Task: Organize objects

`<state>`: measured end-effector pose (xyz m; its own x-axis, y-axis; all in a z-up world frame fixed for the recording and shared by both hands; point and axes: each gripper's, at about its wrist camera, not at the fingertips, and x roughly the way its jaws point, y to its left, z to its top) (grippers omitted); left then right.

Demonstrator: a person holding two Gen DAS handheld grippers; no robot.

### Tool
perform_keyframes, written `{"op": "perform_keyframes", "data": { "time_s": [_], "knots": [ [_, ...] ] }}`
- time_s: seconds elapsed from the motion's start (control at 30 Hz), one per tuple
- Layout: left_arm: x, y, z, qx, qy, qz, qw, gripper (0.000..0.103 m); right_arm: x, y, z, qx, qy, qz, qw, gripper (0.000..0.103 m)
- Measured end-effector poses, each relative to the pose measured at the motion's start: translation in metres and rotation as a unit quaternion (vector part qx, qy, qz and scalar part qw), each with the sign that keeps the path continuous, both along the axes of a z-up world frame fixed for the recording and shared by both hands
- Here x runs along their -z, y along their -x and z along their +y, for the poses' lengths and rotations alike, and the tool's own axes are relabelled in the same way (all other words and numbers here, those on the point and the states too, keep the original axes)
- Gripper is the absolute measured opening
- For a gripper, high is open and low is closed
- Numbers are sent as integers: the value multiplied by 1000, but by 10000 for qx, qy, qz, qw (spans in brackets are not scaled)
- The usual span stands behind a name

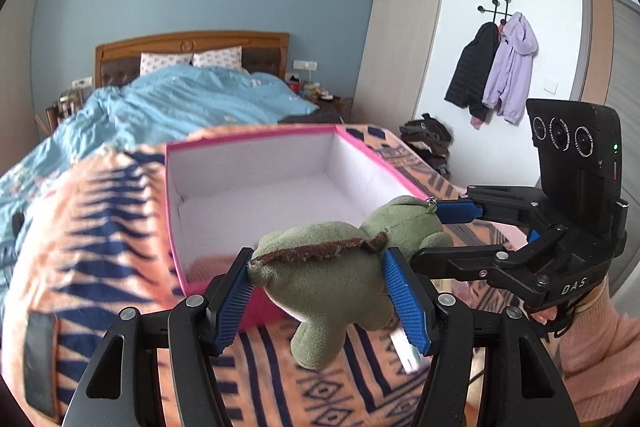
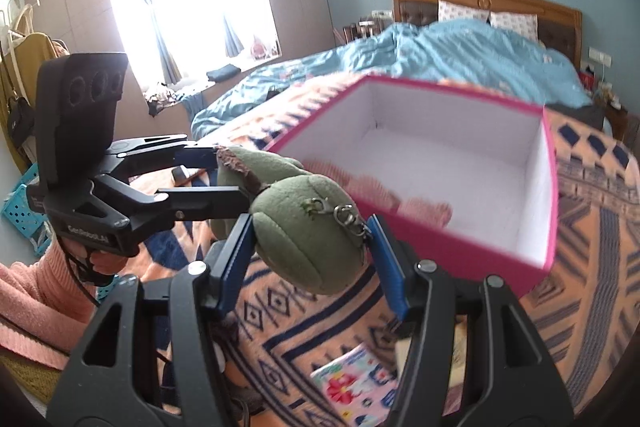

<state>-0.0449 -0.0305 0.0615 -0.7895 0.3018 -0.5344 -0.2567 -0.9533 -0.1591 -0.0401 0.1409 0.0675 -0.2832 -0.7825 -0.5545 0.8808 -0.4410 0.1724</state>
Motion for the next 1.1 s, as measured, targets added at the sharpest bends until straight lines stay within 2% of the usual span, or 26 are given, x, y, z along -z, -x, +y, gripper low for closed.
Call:
{"op": "perform_keyframes", "data": {
  "time_s": [0.2,0.23,0.27,0.3,0.33,0.4,0.47,0.53,0.63,0.7,0.73,0.8,0.87,1.1],
  "knots": [
    [-18,26,-6,-114,83,188,9997,65,-25,21,-11,-58,110,224,9997,60],
    [-19,31,-8,-86,13,171,9998,63,-27,26,-12,-69,129,205,9997,60],
    [-21,38,-10,-46,-50,156,9999,55,-29,34,-16,-152,190,117,9996,59],
    [-21,42,-10,-53,-29,159,9999,53,-30,38,-17,-253,252,40,9994,45],
    [-22,48,-11,-104,44,170,9998,52,-32,43,-19,-349,310,-55,9989,37],
    [-17,62,-15,-190,70,64,9998,52,-32,54,-29,-314,228,-39,9992,36],
    [-3,78,-24,-231,-224,-252,9992,52,-27,64,-36,-254,152,-156,9994,36],
    [9,80,-29,-268,-286,-359,9986,52,-19,77,-43,-148,60,-350,9993,36],
    [19,69,-31,-225,-296,-325,9988,54,-3,75,-36,-132,5,-411,9991,36],
    [21,57,-31,-140,-285,-234,9992,59,5,66,-27,-174,-26,-390,9991,42],
    [21,50,-31,-97,-289,-199,9993,63,9,61,-21,-219,-32,-388,9990,50],
    [21,37,-30,20,-291,-116,9995,73,21,50,-10,-348,-77,-439,9984,59],
    [22,25,-25,158,-306,-62,9994,83,33,42,-4,-452,-190,-539,9973,60],
    [43,0,-13,338,-409,-359,9979,86,79,27,-12,-874,-862,-1088,9865,67]
  ]
}}
